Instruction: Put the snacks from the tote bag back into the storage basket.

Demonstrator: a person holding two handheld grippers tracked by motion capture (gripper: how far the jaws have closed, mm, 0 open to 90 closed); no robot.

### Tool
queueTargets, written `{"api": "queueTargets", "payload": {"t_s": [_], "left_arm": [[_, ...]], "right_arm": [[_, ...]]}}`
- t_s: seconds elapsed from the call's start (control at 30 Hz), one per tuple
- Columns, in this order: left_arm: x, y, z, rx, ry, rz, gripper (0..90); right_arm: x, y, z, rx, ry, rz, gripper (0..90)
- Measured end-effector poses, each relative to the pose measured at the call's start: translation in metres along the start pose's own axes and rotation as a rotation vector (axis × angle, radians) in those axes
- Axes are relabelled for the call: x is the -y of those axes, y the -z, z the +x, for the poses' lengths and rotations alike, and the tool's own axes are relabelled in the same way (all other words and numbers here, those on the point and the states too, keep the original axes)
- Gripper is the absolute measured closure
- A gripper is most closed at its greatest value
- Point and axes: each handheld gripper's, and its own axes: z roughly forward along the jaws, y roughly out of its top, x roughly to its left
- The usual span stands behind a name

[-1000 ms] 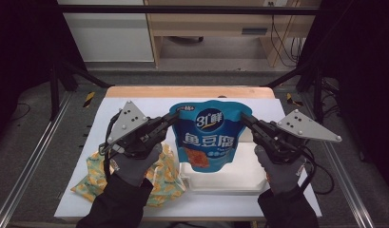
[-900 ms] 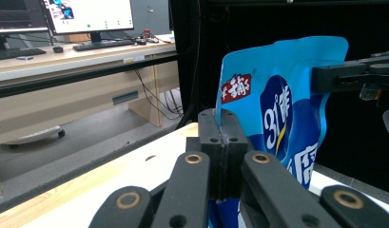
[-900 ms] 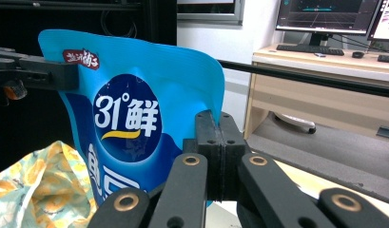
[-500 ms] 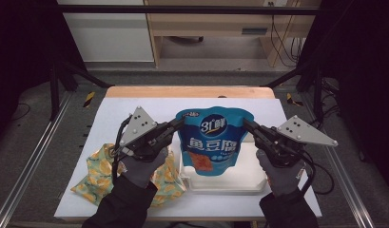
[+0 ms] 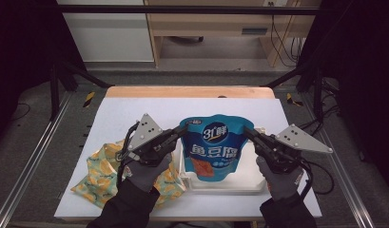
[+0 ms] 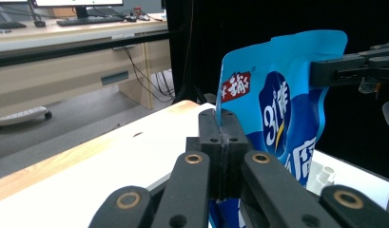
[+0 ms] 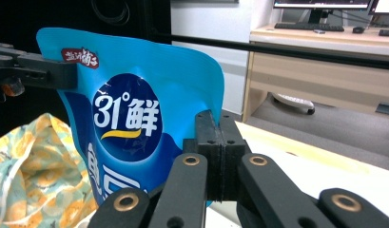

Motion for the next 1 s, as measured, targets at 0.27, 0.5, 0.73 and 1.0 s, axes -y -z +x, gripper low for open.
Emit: {"api": "queueTargets", "payload": {"t_s": [0.27,0.5,0.73,1.0], "left_arm": [[0.012,-0.004,0.001,-0.001,0.007,0.021,90.0],[0.018,-0.006,0.001,0.000,0.005,0.035,90.0],[0.026,-0.006,0.002,-0.003,0.013,0.043,90.0],[0.033,-0.005,0.003,-0.007,0.015,0.052,90.0]], "right_arm": [[0.011,-0.005,0.000,0.002,0.000,0.034,90.0],[0.019,-0.007,0.000,0.004,-0.003,0.040,90.0],[0.026,-0.009,0.001,-0.002,-0.003,0.049,90.0],[0.030,-0.012,0.002,-0.007,-0.001,0.060,90.0]]}}
